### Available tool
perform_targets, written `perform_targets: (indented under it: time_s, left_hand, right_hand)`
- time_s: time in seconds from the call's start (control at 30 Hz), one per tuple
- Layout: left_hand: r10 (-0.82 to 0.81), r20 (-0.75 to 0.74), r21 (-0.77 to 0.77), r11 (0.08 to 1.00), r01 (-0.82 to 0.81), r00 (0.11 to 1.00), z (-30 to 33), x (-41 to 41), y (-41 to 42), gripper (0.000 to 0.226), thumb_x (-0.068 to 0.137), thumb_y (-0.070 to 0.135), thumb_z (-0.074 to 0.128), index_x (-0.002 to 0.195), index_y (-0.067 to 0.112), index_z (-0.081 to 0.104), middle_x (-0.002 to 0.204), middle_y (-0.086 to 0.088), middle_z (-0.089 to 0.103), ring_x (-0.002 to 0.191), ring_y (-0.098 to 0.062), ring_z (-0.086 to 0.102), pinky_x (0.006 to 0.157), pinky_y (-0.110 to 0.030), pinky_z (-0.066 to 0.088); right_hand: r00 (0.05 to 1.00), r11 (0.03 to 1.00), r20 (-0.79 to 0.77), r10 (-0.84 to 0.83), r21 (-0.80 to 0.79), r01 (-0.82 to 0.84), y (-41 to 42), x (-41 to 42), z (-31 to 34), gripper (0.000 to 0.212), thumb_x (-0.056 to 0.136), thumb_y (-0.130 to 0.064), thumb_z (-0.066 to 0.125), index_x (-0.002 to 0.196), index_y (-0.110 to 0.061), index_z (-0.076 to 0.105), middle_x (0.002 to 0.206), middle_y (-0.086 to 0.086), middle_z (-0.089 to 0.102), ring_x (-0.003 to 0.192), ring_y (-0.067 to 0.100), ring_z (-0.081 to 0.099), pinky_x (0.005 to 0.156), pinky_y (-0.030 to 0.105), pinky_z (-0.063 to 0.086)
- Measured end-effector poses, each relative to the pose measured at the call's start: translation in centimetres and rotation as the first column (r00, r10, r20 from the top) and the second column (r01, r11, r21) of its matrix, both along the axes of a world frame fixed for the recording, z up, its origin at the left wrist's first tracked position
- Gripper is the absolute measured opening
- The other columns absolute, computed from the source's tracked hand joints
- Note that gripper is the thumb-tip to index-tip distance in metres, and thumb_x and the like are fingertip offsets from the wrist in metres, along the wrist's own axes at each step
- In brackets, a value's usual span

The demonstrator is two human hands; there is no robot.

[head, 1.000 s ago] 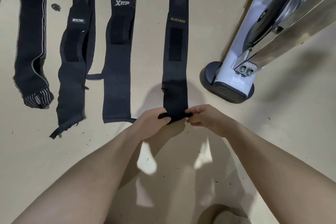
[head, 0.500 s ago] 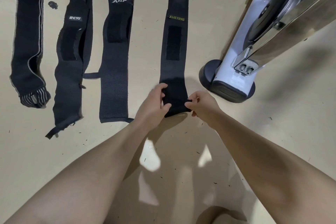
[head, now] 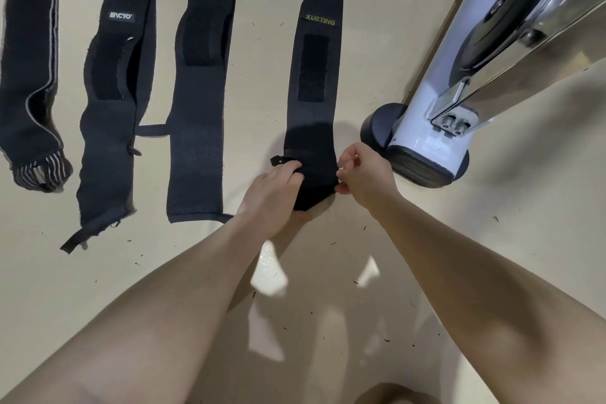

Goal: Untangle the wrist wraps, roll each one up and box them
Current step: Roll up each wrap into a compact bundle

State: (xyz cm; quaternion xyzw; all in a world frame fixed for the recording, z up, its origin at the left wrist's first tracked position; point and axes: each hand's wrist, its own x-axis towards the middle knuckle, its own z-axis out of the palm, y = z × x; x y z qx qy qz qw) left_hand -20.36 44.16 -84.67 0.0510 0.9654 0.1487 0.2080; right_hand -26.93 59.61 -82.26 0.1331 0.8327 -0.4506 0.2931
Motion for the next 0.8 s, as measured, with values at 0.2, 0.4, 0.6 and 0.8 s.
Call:
perform_targets:
  time_s: [0.2,0.4,0.6,0.8]
  left_hand:
    - [0.094,-0.094,0.078,0.993,-0.086,0.991,-0.1,-0.8,0.2,0.030,0.095,0.015,0.051,0.124,0.004,0.054,0.138,-0.004,0.047,0.119,-0.025,0.047,0.088,-0.037,0.044]
    - [0.243,0.033,0.138,0.960,-0.245,0.969,0.6,-2.7,-0.4,0.022,0.099,0.021,0.045,0.112,0.013,0.061,0.103,-0.007,0.065,0.094,-0.028,0.058,0.081,-0.036,0.045]
    - [0.326,0.138,0.246,0.903,-0.351,0.935,0.4,-1.1,0.1,0.008,0.097,0.015,0.047,0.100,0.015,0.040,0.085,-0.007,0.058,0.075,-0.025,0.055,0.066,-0.040,0.046]
    - [0.264,0.126,0.254,0.923,-0.289,0.956,0.3,0.4,0.5,0.030,0.094,0.041,0.033,0.108,0.022,0.051,0.104,0.001,0.062,0.089,-0.022,0.056,0.075,-0.034,0.041]
  right_hand:
    - [0.773,0.781,-0.196,0.604,0.341,-0.523,1.2,0.8,-0.9,0.028,0.090,-0.002,0.055,0.115,-0.005,0.066,0.127,0.004,0.048,0.105,0.019,0.053,0.086,0.011,0.033]
    - [0.713,0.697,-0.147,0.686,0.413,-0.586,0.7,0.9,-1.2,0.027,0.093,-0.016,0.056,0.118,-0.011,0.061,0.118,0.003,0.049,0.102,0.023,0.053,0.084,0.030,0.045]
    - [0.758,0.688,-0.007,0.652,0.426,-0.588,0.0,1.1,-1.1,0.017,0.094,-0.011,0.050,0.109,-0.013,0.041,0.093,0.007,0.053,0.073,0.017,0.048,0.063,0.028,0.041]
    - [0.871,0.763,0.047,0.490,0.460,-0.454,-1.8,0.0,-2.1,0.016,0.089,-0.011,0.055,0.104,-0.009,0.049,0.103,0.013,0.057,0.083,0.027,0.053,0.071,0.035,0.047]
